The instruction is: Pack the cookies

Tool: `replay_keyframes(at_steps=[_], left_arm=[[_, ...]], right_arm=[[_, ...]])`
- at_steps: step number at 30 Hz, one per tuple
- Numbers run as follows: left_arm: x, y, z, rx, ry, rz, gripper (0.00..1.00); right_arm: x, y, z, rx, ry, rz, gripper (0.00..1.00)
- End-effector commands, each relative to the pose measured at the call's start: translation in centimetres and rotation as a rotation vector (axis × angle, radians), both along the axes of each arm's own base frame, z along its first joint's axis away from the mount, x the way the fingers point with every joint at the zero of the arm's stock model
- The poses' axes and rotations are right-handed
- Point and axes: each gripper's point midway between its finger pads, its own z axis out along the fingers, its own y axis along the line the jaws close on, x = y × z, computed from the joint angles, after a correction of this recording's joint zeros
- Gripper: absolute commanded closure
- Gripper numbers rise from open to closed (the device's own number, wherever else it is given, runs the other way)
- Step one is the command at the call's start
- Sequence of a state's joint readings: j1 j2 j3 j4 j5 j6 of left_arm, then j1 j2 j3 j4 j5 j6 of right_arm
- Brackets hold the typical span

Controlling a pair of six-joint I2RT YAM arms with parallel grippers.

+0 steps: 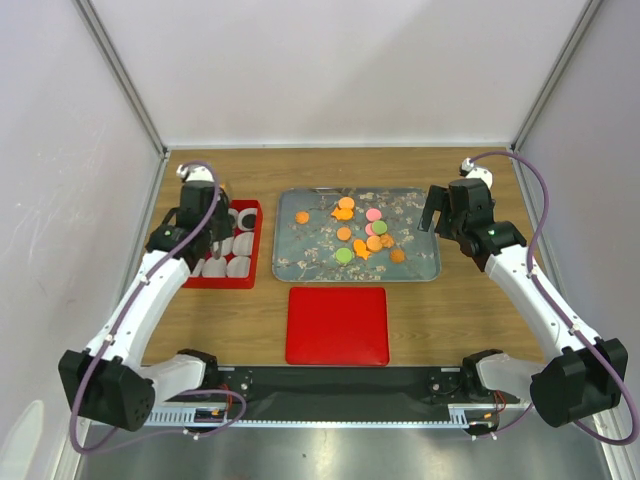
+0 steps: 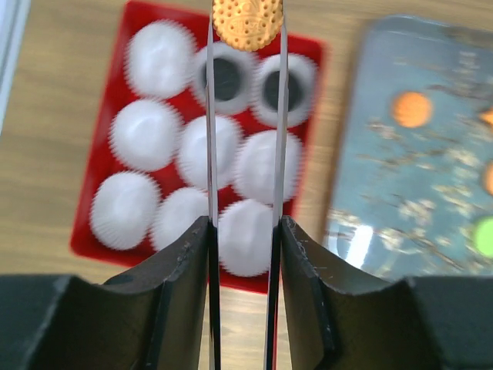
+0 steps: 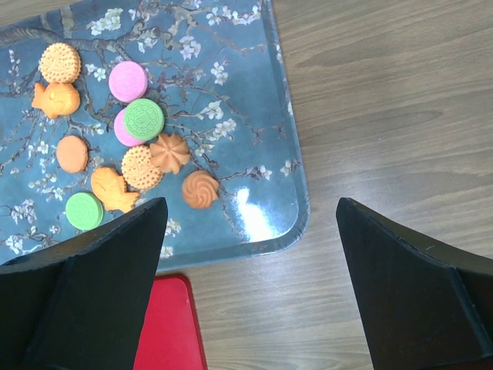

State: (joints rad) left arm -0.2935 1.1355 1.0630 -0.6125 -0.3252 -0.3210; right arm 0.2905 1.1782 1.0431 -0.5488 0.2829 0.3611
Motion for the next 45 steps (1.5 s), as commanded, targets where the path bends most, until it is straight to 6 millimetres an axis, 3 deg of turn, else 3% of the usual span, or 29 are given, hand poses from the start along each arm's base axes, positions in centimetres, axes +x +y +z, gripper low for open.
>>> replay_keyframes(at_steps=[1,12,15,23,25,30,35,45], left_arm=[[0.3,3.0,-1.4,-0.005,0.027,0.062,0.57],[1.5,7.4,-5.0,-0.024,0.127,0.182,0.58],[2.0,7.7,-5.7,-0.031,0.146,0.198,0.57],[4.0,8.1,-5.8,-0.018,0.164,0.217,0.55],[4.1,9.2,-5.9,-0.011,0.166,0.254,0.55],[4.3,9.5,-5.7,-0.01,0.157,0.26,0.54],[4.6,9.5,-5.9,-0.015,0.157,0.259,0.47],[4.0,8.2,-4.6,-0.057,0.125,0.203,0.45]], right_arm=[[0.4,0.1,1.0,0.002,-0.034,0.015,0.02],[0.4,0.0,0.8,0.003,-0.034,0.011,0.02],[0.4,0.1,0.7,0.008,-0.034,0.017,0.02],[0.3,0.2,1.0,0.012,-0.041,0.021,0.02],[0.3,0.2,1.0,0.013,-0.042,0.021,0.02],[0.2,0.2,1.0,0.014,-0.04,0.022,0.02],[0.2,0.3,0.9,0.015,-0.038,0.025,0.02],[0.2,0.2,1.0,0.015,-0.038,0.023,0.02]])
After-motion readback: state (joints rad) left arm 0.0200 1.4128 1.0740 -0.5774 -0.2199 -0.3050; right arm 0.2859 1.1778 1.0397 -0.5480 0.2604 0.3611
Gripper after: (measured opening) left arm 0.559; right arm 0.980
